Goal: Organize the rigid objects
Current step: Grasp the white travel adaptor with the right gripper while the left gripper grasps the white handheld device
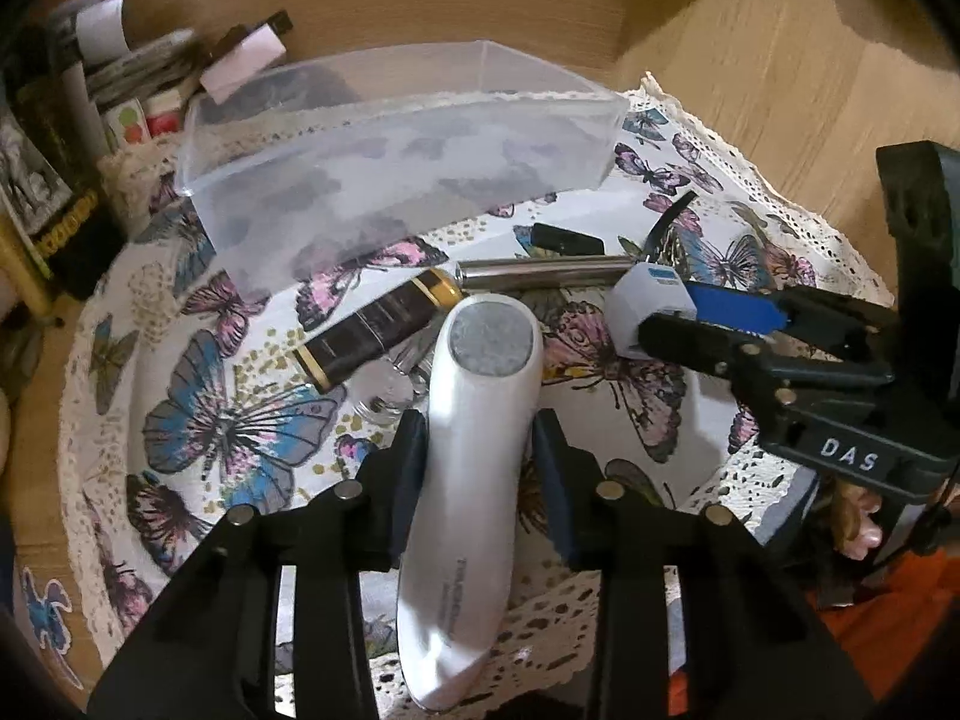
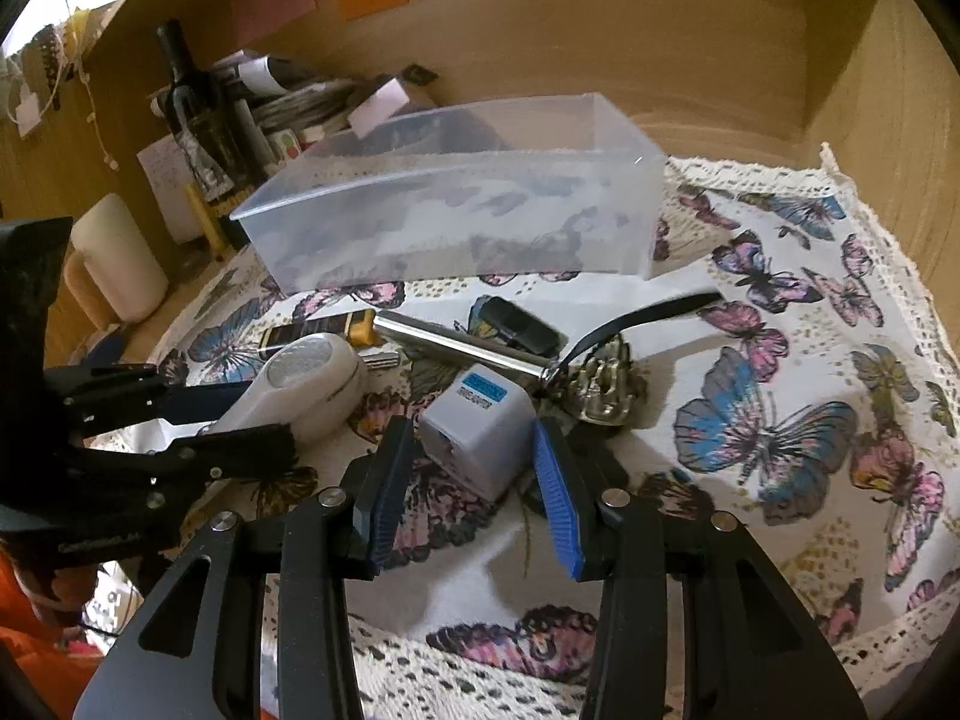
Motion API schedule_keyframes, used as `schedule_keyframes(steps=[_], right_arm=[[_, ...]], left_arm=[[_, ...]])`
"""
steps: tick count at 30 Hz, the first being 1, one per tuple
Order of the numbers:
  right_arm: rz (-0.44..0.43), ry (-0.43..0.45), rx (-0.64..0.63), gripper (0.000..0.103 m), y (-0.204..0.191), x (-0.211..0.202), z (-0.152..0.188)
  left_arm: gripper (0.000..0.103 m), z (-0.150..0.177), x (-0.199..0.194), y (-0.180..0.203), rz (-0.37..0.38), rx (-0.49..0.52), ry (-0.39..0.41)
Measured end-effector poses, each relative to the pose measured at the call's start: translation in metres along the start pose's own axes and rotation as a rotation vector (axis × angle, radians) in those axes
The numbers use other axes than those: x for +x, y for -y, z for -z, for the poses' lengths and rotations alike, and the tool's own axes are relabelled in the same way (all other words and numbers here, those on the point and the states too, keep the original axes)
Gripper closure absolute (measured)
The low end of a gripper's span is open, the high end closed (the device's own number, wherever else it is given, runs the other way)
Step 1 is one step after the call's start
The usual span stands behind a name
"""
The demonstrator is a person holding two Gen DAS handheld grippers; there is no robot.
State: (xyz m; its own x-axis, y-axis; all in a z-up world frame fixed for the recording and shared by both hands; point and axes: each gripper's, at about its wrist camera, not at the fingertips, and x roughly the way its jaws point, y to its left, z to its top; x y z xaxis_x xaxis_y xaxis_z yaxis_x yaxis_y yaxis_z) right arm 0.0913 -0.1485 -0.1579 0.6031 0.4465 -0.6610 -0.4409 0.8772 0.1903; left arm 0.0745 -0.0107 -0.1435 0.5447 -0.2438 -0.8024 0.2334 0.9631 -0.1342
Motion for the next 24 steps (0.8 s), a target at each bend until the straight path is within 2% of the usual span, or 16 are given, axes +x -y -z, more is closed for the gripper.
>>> schedule_keyframes(steps=[8, 12, 18, 24], right_arm=[[0.006, -0.034, -0.006, 0.063, -0.003, 0.013, -0.004], [0.011, -0.050, -0.011, 0.063, -0.005, 0.020, -0.008], [-0.003, -0.041, 0.022, 0.068, 0.000, 0.020, -0.008], [-0.002, 0.014, 0.021, 0.069, -0.002, 0.003, -0.010]], left_arm=[[0.062, -0.017, 0.018, 0.005, 0.018, 0.009, -0.034], [0.062, -0.023, 0.024, 0.011, 0.008, 0.049, -0.040], [0.062, -0.022, 0.020, 0.012, -0.006, 0.065, -0.005], [0.062, -0.029, -0.007, 0.005, -0.005, 0.027, 0.089]])
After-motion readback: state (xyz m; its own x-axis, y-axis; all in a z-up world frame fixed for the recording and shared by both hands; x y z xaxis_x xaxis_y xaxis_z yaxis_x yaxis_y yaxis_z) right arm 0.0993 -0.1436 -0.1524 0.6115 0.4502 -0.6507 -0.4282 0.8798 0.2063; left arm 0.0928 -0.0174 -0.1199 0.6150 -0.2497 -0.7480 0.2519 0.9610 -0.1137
